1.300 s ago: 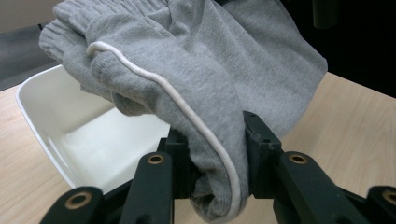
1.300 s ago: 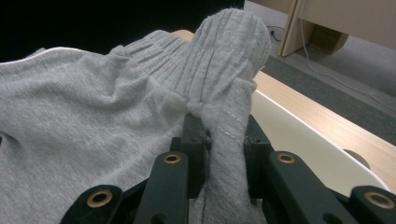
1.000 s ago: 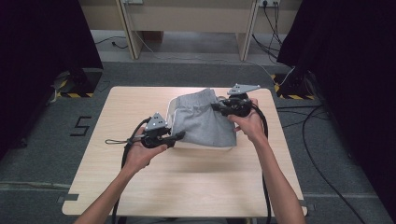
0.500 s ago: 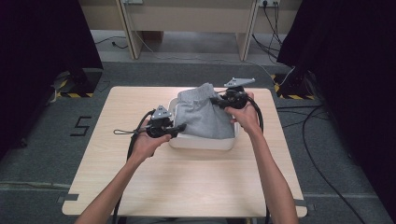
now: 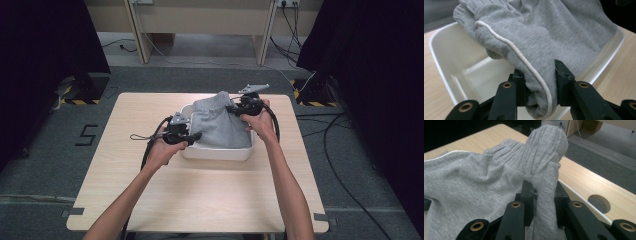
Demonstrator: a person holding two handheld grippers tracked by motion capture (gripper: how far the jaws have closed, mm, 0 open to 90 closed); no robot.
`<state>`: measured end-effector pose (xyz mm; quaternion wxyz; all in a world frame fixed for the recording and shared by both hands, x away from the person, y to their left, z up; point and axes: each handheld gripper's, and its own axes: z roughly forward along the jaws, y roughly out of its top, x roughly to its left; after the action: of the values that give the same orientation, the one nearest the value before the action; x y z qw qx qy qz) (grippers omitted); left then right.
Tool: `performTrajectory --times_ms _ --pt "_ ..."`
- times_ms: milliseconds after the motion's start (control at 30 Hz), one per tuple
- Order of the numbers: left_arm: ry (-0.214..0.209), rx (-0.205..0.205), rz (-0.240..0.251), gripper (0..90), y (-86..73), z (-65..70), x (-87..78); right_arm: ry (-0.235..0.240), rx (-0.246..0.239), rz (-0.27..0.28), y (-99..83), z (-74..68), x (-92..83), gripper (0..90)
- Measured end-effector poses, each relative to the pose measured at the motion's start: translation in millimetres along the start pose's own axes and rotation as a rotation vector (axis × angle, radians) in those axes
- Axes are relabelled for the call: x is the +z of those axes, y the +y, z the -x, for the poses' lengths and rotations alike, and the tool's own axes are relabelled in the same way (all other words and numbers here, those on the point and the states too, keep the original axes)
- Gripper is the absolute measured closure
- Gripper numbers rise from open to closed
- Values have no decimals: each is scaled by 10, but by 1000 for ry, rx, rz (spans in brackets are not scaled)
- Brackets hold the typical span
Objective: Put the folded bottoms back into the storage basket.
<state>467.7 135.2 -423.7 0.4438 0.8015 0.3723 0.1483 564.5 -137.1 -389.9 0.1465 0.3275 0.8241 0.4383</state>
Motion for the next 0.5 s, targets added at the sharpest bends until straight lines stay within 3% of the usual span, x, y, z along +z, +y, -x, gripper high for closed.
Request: performTrajectory --times_ms 267,500 --pt "1 -15 -54 667 -49 -60 119 -14 13 -63 -77 25 157 762" --pt "7 -26 -103 655 -75 -78 171 -21 54 -117 -147 34 290 759"
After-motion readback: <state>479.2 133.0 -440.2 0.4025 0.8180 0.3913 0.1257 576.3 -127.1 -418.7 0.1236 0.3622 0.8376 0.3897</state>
